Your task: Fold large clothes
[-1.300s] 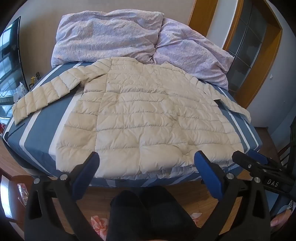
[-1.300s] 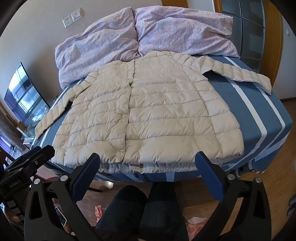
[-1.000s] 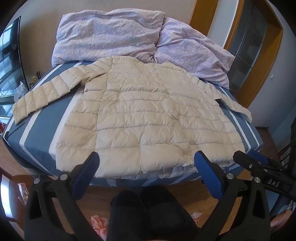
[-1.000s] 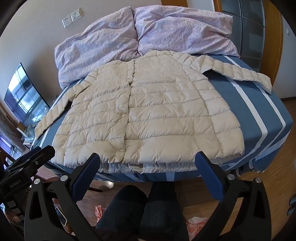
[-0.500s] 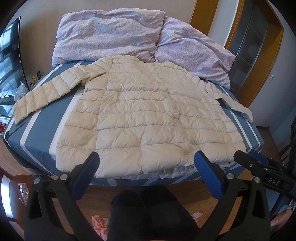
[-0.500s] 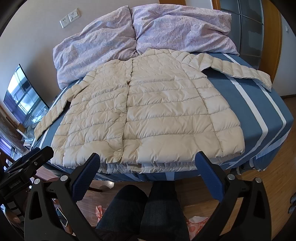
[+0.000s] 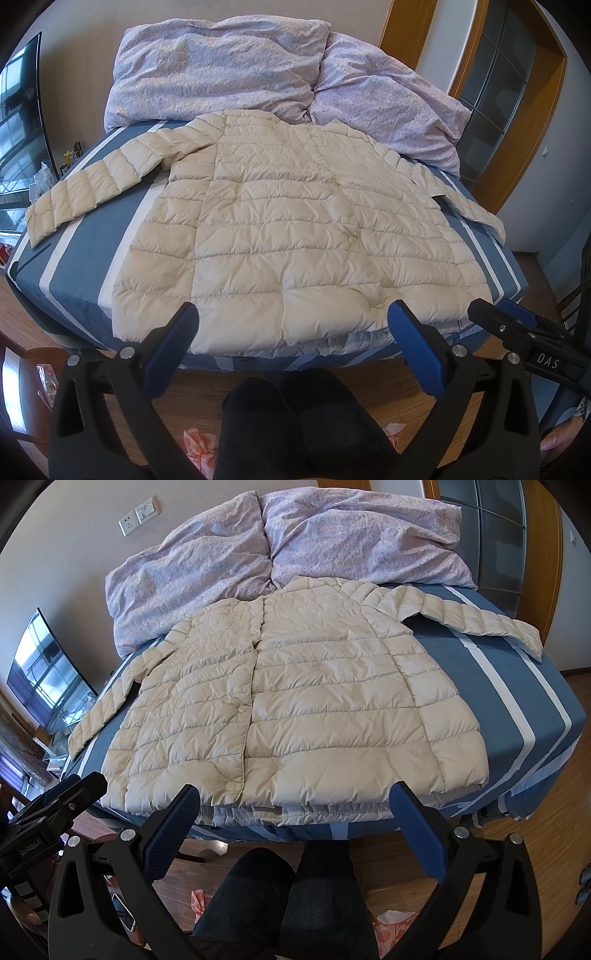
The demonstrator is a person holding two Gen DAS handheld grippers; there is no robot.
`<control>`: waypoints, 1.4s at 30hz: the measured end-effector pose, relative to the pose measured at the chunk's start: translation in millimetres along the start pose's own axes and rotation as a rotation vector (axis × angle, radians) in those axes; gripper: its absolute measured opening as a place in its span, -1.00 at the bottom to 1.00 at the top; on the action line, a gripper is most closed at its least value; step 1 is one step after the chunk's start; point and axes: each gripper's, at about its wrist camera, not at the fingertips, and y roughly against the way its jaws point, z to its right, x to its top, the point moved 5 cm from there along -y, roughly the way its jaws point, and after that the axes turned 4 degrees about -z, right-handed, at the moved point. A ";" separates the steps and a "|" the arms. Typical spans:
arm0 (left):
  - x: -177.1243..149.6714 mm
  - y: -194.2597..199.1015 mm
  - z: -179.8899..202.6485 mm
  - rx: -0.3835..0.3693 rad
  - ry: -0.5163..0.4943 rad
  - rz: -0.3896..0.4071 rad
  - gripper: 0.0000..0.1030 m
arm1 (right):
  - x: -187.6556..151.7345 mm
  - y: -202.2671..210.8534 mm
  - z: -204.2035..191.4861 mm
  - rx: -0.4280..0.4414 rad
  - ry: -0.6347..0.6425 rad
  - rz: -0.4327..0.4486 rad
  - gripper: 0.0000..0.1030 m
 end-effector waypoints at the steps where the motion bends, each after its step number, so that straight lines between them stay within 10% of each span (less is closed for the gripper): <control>1: 0.1 -0.1 0.2 -0.001 0.001 0.000 0.96 | 0.2 0.4 -0.1 0.001 -0.001 0.000 0.97; 42: 0.5 -0.8 0.4 0.001 0.000 -0.005 0.96 | 1.7 -2.1 0.5 -0.006 -0.001 -0.004 0.97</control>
